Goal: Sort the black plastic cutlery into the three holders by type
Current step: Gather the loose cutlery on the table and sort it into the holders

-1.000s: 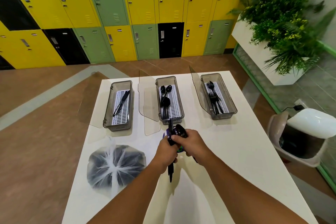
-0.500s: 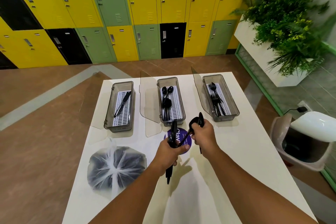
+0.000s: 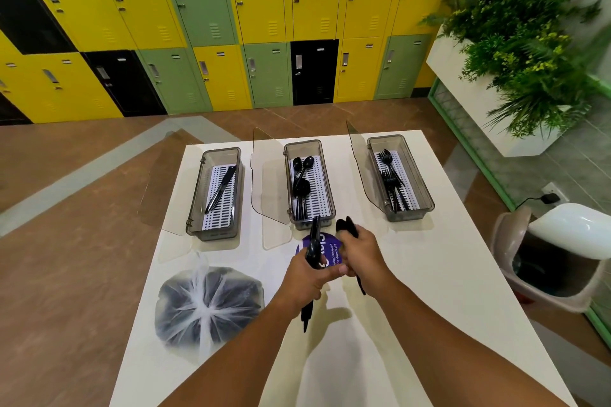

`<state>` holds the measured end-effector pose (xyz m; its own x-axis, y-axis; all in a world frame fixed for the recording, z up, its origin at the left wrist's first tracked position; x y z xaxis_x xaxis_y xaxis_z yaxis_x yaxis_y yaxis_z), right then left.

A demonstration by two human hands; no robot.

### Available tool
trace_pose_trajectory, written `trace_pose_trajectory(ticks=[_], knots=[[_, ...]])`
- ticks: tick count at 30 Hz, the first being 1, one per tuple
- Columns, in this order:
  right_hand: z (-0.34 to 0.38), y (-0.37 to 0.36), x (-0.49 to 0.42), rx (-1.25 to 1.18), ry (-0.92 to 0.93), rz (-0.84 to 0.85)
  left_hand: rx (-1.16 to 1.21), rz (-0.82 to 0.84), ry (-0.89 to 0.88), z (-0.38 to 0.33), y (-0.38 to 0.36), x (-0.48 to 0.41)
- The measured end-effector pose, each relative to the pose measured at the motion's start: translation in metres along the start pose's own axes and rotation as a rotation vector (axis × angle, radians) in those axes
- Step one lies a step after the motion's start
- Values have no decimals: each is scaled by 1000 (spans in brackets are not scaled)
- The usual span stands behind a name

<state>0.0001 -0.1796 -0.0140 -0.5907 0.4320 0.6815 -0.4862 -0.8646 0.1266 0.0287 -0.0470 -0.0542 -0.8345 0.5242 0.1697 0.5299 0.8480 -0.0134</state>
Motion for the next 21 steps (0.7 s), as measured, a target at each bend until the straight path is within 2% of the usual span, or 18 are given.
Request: trace_pose_trajectory(ticks=[3,7,12,21], knots=[[-1,-8,11,158,25,107,-49,-2,6,-1,-1,-3],[-6,-9,8,222,-6,204,-80,-7,28,1,-1,-2],[7,-6,0,28,-59,264,-20,-1,5,1,3,2],[62,-11,-30,-48,75,136,75,-125,39,-1,18,9]])
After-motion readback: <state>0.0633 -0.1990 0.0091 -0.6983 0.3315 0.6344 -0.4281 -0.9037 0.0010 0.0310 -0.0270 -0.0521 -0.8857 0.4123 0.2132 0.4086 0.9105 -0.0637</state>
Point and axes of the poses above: each hand's wrist, its own x-axis away from the middle knuckle, its own y-axis out of the back of the hand, z = x × y, the point moved 3 cm from there along -x, towards the middle knuckle, and after that the axes turned 14 degrees about -y, right-handed, at the moved point
